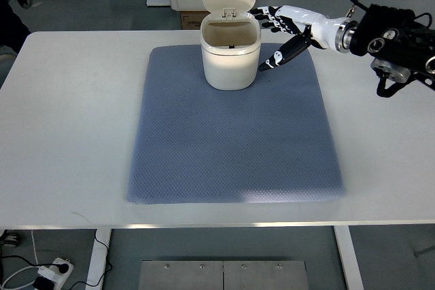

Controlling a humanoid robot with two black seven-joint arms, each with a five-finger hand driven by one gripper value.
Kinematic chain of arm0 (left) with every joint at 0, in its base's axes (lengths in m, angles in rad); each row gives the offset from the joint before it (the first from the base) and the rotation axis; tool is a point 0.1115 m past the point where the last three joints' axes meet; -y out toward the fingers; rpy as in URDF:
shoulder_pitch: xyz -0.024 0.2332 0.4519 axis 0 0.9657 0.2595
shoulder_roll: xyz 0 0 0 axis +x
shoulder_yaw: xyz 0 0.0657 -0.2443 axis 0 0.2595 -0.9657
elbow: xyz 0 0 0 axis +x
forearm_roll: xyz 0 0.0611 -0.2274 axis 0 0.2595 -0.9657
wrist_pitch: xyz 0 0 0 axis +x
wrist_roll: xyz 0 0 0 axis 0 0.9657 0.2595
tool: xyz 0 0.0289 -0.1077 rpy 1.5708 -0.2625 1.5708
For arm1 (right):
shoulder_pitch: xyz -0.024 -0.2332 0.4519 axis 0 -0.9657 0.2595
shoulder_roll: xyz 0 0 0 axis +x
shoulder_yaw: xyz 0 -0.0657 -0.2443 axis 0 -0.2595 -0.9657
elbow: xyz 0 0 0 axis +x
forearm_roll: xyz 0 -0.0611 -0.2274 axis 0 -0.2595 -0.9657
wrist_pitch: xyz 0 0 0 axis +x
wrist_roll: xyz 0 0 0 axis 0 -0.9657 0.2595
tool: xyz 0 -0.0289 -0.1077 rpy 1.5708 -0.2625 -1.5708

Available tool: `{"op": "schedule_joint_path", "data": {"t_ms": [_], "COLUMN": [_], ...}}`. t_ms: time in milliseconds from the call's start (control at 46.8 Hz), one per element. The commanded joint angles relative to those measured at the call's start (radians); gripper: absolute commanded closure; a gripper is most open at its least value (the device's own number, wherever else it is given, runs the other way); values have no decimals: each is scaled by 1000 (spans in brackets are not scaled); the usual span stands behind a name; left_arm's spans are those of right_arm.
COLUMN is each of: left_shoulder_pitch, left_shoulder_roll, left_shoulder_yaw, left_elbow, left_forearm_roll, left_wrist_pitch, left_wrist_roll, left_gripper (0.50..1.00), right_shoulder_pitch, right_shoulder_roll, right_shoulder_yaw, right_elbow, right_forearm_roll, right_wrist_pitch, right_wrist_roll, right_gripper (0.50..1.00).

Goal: Put lemon in trash with right hand

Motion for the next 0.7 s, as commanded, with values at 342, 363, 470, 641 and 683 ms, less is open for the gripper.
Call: {"op": "schedule_joint_path", "data": {"t_ms": [342,363,470,641,683], "left_shoulder_pitch": [0,0,0,0,0], "left_shoulder_roll": [0,0,0,0,0], "left_shoulder_yaw": [0,0,0,0,0], "left_elbow": [1,1,1,1,1], "left_forearm_roll": [0,0,0,0,0], "left_wrist_pitch": [1,1,-2,1,1], "left_wrist_roll": [0,0,0,0,0], "left_gripper": [500,500,500,500,500], "right_shoulder_pitch": [-250,-265,-328,-388,-405], "right_shoulder_roll": [-214,-216,-208,-201,-199], "right_shoulder_yaw": [331,350,414,469,503], "right_elbow": [28,24,-10,-55,-61], "right_forearm_roll": [1,1,1,4,27], "right_wrist_pitch": [-9,-9,-17,-18,-24], "right_wrist_roll": [1,1,1,4,7], "right_gripper": [500,500,500,500,500]}}
